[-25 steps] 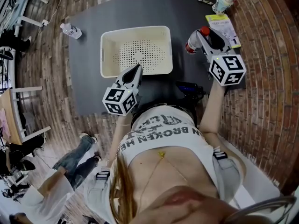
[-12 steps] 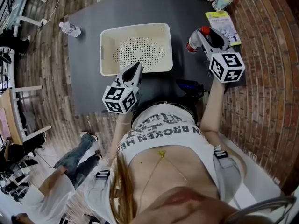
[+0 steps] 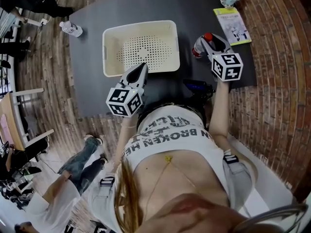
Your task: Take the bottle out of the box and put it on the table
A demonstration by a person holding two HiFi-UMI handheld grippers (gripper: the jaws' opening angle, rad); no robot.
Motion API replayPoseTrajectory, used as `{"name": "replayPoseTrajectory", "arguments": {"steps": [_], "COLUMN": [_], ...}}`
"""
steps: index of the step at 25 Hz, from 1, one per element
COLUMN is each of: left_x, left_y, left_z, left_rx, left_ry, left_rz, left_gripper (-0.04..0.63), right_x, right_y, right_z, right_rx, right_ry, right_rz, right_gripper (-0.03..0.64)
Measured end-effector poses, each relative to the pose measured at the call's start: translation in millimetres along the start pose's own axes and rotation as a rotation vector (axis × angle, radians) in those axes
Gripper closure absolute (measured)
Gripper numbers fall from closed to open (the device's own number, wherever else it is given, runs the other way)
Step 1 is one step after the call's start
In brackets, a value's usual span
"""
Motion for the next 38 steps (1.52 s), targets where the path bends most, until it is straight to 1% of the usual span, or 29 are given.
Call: {"name": "replayPoseTrajectory", "arguments": {"steps": [4,9,13,17,21,24,38], "left_x": [0.2,0.9,2.4,0.4,1.0,0.6,-3.8], "left_y": [-1.7,-1.8,-3.9,-4.2,-6.4,-5.5,-6.5], "left_z": [-1.7,-1.2,-1.2,-3.2,-6.7,-9.2,-12.6], "left_rx": [-0.005,-0.004,-0.009,-0.015,-0.022,-0.026,-0.030], "left_ry": [-0.008,-0.014,-0.023,-0.032,-0.041,-0.052,-0.059], "left_rz": [0.000,-0.001,0.000,0.005,0.012,0.004,0.014], "left_gripper": [0.595,0.595,0.595,0.595,0.595,0.595,0.595], "right_x": [4.2,2.9,0.8,3.3,4.8,6.5,9.7], "right_y": [-18.2,-33.4,-39.0,-41.1,-47.3,-51.1,-55.3], "right_z": [-7.7,-11.8,-9.4,-9.6,-7.2,-5.2,-6.9], "right_rx": [-0.023,-0.054,-0.027,0.012,0.055,0.079,0.127], "right_ry": [-0.012,-0.020,-0.012,-0.021,-0.018,-0.011,0.003], "right_rz": [0.005,0.049,0.067,0.034,0.022,0.008,-0.029], "right_gripper": [0.465,0.465,0.465,0.465,0.463,0.463,0.462]}}
Point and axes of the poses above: the fingertips, and each gripper's own axes: z backward along the fingers, x to its right, y out of its top, the point moved 10 cm from there along z, backward along the fingers, and after that the axes turned 13 degrees about -z, right-handed, at the moved point
